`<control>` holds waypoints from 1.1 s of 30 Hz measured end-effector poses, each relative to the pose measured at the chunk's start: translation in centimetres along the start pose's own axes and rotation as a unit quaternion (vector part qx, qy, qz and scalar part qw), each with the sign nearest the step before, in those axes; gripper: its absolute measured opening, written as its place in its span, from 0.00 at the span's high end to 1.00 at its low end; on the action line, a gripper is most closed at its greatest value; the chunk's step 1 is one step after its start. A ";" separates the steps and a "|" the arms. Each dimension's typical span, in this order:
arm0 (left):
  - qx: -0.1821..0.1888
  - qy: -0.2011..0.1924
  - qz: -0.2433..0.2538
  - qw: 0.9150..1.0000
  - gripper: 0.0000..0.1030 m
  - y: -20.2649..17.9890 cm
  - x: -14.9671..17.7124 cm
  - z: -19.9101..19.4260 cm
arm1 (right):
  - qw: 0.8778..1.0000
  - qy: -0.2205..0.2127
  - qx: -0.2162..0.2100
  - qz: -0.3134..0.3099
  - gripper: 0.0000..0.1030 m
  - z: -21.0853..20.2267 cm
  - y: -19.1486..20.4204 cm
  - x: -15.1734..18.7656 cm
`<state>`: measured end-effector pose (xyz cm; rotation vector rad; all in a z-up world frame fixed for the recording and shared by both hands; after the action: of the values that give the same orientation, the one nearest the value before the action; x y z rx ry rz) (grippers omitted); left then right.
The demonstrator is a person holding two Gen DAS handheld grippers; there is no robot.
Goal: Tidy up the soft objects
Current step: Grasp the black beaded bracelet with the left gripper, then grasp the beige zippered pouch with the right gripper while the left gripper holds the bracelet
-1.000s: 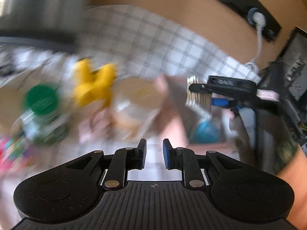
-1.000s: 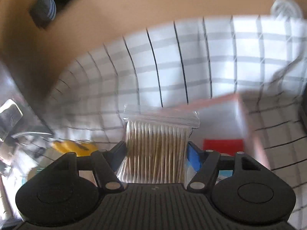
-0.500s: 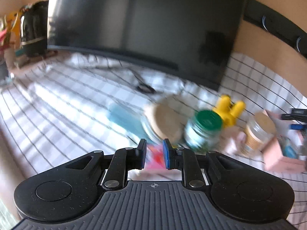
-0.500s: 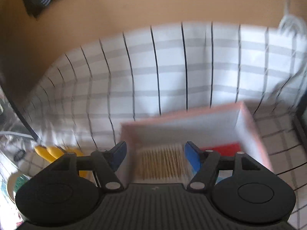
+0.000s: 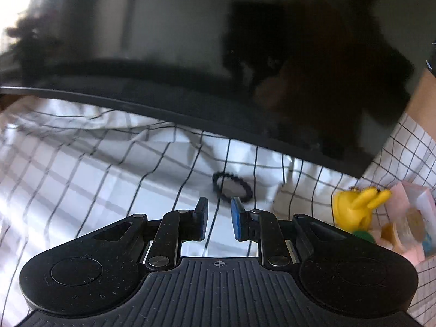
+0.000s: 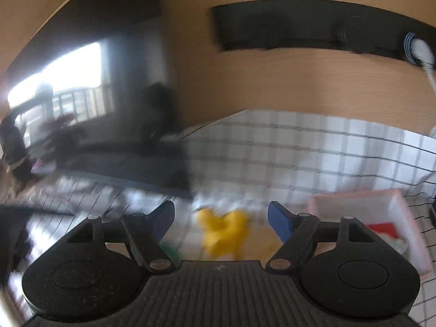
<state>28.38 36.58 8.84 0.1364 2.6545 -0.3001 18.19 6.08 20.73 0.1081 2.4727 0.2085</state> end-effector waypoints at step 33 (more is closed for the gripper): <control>0.016 -0.073 -0.033 0.997 0.90 1.8 -0.3 3.5 | 0.995 0.043 0.026 -0.087 0.26 2.5 2.7 6.9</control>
<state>30.41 37.49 5.61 0.0349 2.5144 -0.3597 14.37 9.89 15.08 -0.0949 2.5567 0.0761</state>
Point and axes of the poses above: each gripper's, at about its wrist camera, not at the fingertips, and z roughly the way its jaws point, y to its left, x to its underside, the point moved 4 cm from there along z, roughly the way its jaws point, and after that the axes turned 11 degrees about y, right-handed, at the moved point
